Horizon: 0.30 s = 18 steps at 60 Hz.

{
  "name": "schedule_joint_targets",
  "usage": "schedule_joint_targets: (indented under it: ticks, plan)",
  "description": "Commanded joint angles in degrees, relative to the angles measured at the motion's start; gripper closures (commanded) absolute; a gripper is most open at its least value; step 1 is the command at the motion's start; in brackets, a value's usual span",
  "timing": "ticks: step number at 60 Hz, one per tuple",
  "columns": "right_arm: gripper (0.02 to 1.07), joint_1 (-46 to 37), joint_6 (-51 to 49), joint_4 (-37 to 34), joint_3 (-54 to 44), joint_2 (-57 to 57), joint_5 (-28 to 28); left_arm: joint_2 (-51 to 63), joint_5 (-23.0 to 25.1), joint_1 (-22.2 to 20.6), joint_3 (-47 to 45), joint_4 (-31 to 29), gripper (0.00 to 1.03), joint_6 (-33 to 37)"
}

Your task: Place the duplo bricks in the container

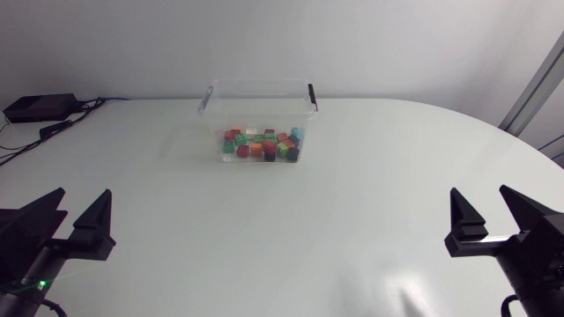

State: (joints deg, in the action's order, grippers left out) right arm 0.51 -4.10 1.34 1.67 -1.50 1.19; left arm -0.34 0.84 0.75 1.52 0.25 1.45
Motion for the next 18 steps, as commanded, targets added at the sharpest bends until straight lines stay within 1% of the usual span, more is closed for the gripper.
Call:
schedule_joint_targets:
  ticks: [1, 18]
  plan:
    - [0.06, -0.5, 4.1, -1.3, -1.7, 1.5, -1.2, 0.3, -0.8, -0.8, -1.5, -0.3, 0.05, -1.5]
    - [0.06, -0.5, 4.1, -1.3, -1.7, 1.5, -1.2, 0.3, -0.8, -0.8, -1.5, -0.3, 0.04, -1.5]
